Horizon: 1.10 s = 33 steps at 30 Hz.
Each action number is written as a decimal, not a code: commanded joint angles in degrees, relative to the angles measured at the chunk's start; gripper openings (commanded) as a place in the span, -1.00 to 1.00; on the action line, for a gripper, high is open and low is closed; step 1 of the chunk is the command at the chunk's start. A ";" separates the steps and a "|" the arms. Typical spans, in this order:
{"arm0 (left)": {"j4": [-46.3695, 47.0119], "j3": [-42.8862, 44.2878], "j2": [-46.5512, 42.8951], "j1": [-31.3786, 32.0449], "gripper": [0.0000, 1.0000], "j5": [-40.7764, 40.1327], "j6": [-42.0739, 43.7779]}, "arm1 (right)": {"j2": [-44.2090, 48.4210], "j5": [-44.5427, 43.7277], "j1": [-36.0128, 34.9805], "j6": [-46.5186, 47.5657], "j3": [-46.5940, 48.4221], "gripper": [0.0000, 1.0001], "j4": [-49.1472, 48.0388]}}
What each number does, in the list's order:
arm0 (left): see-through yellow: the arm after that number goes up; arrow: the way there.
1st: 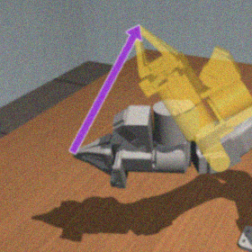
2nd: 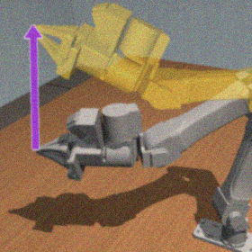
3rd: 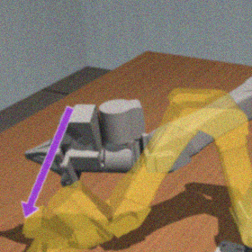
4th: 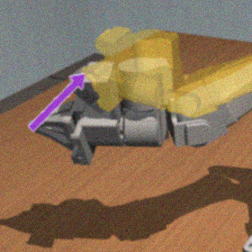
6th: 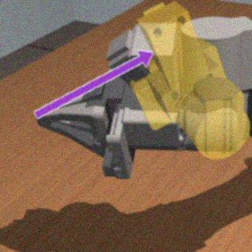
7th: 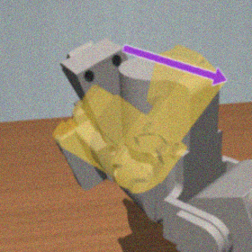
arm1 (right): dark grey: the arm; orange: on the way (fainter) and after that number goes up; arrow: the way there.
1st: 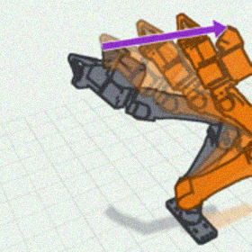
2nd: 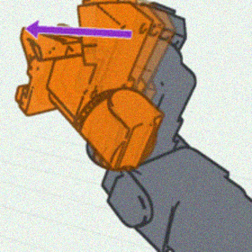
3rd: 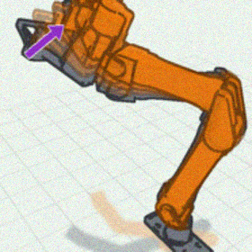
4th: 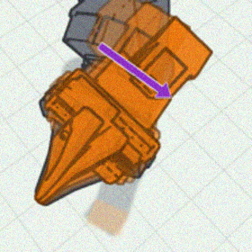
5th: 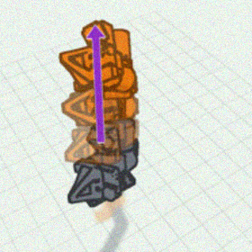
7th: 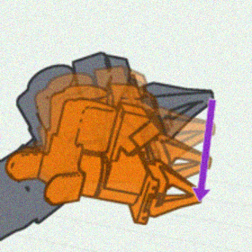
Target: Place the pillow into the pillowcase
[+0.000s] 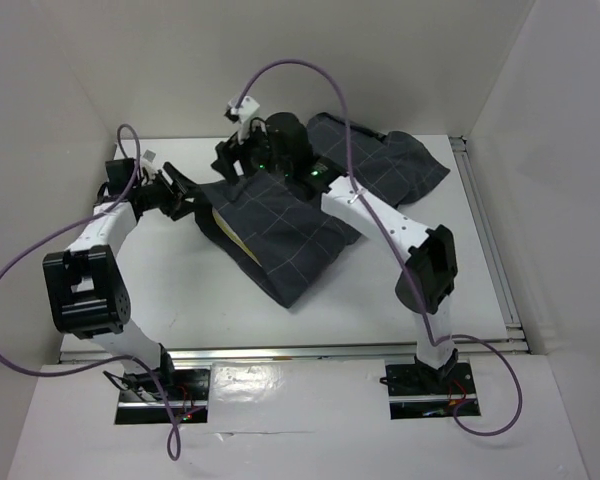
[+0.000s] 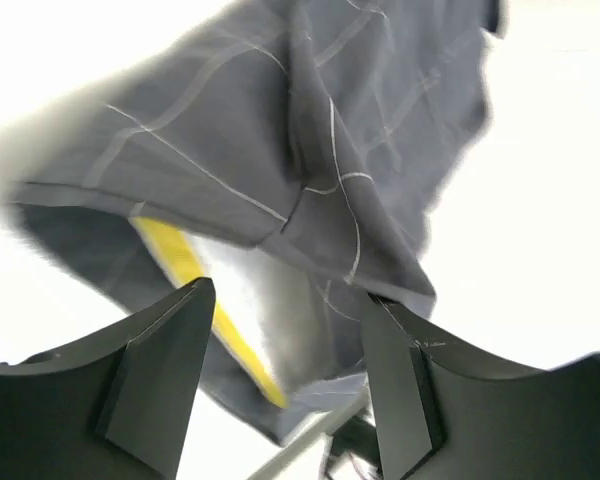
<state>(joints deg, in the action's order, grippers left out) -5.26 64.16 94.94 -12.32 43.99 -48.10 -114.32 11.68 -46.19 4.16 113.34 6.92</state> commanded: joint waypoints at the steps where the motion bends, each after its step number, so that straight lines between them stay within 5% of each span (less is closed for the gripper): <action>1: -19.59 7.89 -5.19 0.71 0.45 -14.17 13.63 | 5.07 -2.81 3.38 3.04 -3.12 0.59 -3.58; 6: -34.52 16.33 -11.07 2.82 0.45 -33.30 24.26 | 7.88 -2.01 13.66 6.91 -9.26 0.59 0.28; 12: -34.39 18.01 -20.57 9.57 0.59 -44.23 36.57 | 9.73 8.18 26.50 18.40 -16.38 0.49 8.28; 22: -36.40 21.61 -19.88 21.63 0.59 -24.60 46.06 | 3.41 6.69 34.94 30.63 -25.80 0.10 10.65; 29: -40.71 28.20 -11.18 29.98 0.59 -25.09 51.00 | 1.91 10.19 35.47 30.64 -24.22 -0.25 20.14; 33: -34.05 28.82 -7.07 31.29 0.59 -25.61 50.29 | 4.02 14.93 34.16 30.12 -24.75 -0.27 27.33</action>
<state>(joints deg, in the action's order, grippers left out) -43.97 90.35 85.67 18.33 18.15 0.30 -113.19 21.21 -11.03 34.02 87.79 24.53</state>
